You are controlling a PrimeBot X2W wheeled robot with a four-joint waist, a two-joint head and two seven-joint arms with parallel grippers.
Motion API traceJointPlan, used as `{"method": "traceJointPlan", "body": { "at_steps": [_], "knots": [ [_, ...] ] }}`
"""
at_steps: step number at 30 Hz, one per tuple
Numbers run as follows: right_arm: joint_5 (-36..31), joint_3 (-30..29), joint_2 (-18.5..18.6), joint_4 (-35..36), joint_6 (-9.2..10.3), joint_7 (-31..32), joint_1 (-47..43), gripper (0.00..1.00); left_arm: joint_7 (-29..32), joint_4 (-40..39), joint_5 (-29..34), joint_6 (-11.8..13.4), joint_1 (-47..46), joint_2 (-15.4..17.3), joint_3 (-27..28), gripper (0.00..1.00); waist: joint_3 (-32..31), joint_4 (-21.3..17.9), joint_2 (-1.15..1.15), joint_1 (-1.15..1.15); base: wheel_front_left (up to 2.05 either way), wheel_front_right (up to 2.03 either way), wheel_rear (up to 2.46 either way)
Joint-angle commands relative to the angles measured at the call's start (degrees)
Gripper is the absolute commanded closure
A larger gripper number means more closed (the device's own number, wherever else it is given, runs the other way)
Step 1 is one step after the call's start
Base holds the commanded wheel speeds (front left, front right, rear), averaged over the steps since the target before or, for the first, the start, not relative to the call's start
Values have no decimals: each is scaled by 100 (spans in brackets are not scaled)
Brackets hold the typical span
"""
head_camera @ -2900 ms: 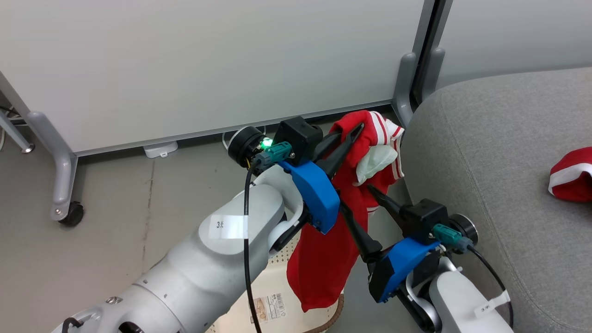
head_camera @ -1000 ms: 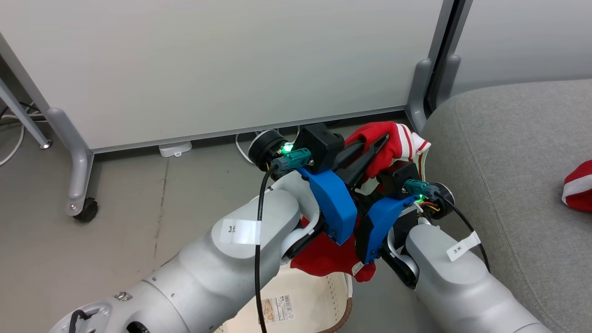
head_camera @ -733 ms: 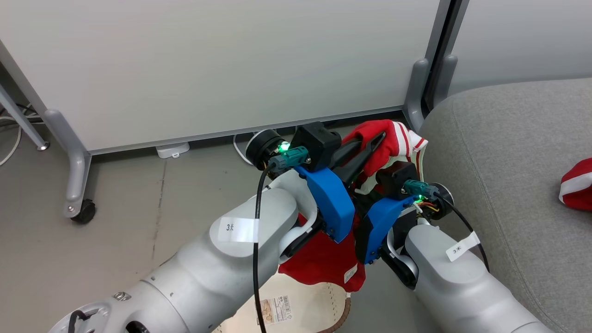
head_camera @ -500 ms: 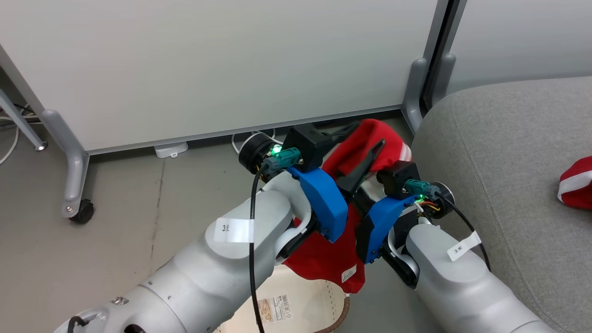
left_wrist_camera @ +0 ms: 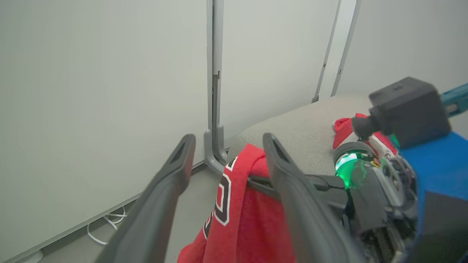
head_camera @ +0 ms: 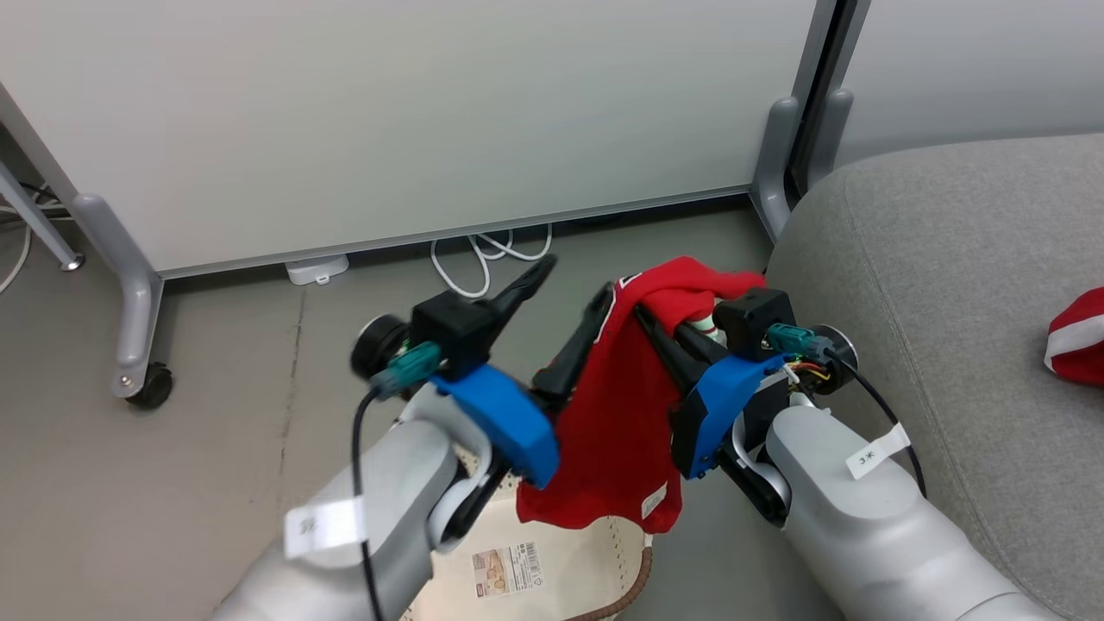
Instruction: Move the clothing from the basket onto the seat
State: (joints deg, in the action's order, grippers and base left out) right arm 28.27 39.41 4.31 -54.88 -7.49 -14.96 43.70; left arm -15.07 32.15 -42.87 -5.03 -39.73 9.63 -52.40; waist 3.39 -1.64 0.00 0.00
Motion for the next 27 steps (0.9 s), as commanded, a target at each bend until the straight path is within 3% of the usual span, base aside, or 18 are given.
{"method": "traceJointPlan", "body": {
  "at_steps": [1,7,11,20,27],
  "knots": [
    [-16,-27,38,50,-1,-31,27,100,-16,-130,143,47,182,88,160,0,5,-5,0,0,0,0,0],
    [-104,-147,56,202,-1,-32,-39,100,-15,-995,920,165,1279,426,1248,0,36,-54,0,0,0,0,0],
    [-168,-209,93,271,-1,-33,-94,100,-16,-1367,1355,184,1995,470,1977,0,53,-81,0,0,0,0,0],
    [-293,-378,121,368,-1,-33,-186,100,-16,-1436,1917,-2,2972,260,3128,0,43,-147,0,0,0,0,0],
    [-342,-438,112,392,-1,-33,-233,100,-15,-1402,2240,-161,3182,31,3536,0,27,-208,0,0,0,0,0]
  ]
}}
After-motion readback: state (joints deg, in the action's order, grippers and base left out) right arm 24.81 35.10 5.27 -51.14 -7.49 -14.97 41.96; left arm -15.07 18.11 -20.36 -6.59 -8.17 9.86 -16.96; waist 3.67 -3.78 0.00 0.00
